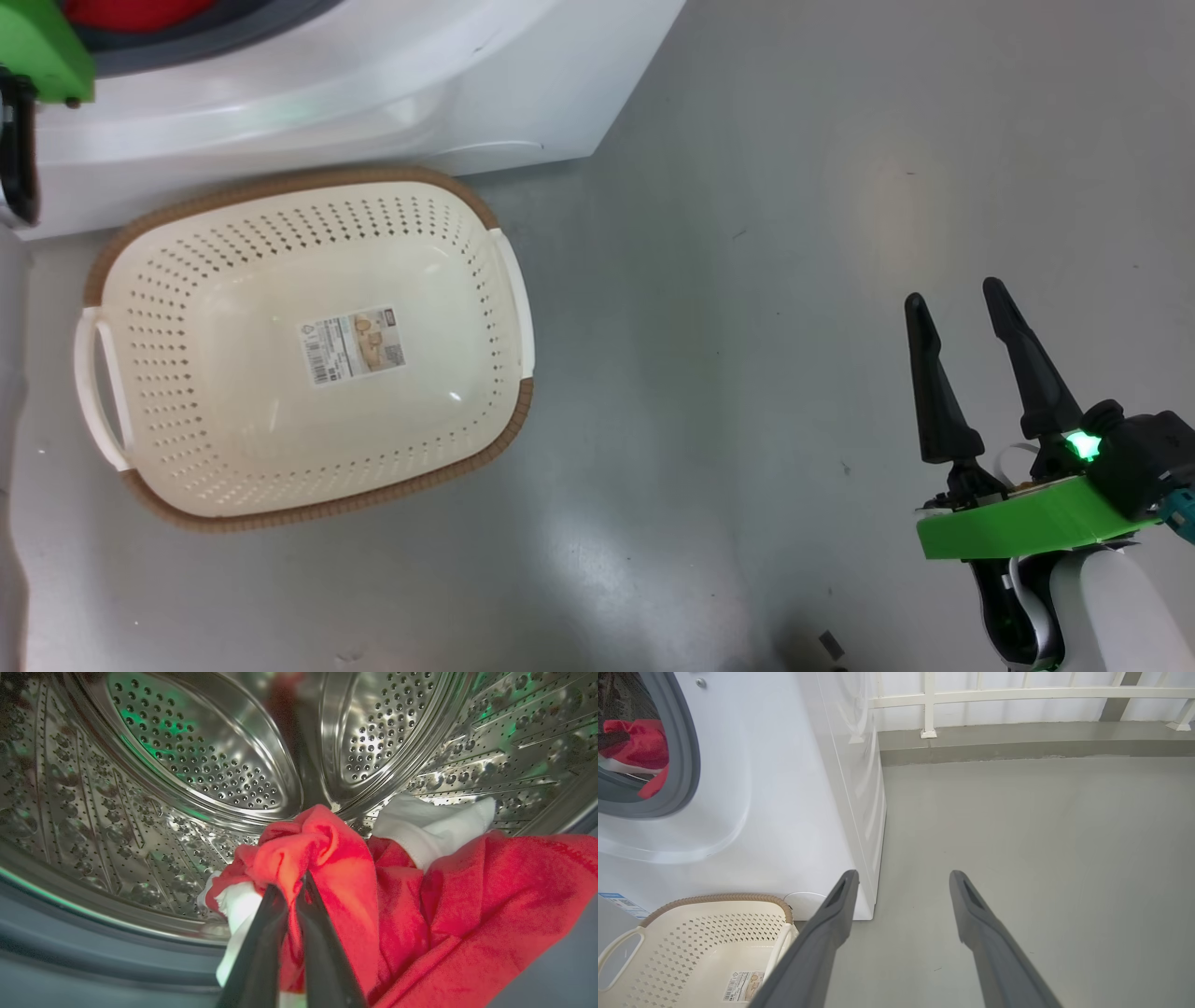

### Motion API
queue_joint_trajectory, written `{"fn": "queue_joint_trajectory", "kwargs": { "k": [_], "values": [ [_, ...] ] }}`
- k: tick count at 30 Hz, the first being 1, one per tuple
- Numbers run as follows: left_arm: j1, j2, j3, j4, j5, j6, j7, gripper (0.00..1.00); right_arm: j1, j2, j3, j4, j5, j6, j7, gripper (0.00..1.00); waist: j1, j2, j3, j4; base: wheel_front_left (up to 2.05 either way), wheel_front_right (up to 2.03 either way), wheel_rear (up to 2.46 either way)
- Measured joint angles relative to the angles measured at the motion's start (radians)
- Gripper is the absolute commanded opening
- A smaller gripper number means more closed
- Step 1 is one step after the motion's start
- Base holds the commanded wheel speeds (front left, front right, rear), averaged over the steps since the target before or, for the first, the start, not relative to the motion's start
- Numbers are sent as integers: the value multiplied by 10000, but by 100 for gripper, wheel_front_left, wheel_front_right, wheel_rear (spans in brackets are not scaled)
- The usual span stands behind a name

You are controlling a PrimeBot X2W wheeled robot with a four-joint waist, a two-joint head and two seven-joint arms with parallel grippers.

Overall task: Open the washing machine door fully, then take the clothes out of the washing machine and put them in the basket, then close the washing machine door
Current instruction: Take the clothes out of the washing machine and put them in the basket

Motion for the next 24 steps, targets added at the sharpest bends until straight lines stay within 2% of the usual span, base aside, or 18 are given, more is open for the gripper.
{"fn": "queue_joint_trajectory", "kwargs": {
  "k": [14,24],
  "values": [
    [1900,8,274,-3101,-71,203,-56,0,-12,-2,-27,119,0,0,0,100,0,-1,-350,268,0,0,0],
    [3383,94,337,-4458,-54,384,-56,0,-7,-4,-52,167,0,0,0,100,0,-1,-911,399,0,0,0]
  ]
}}
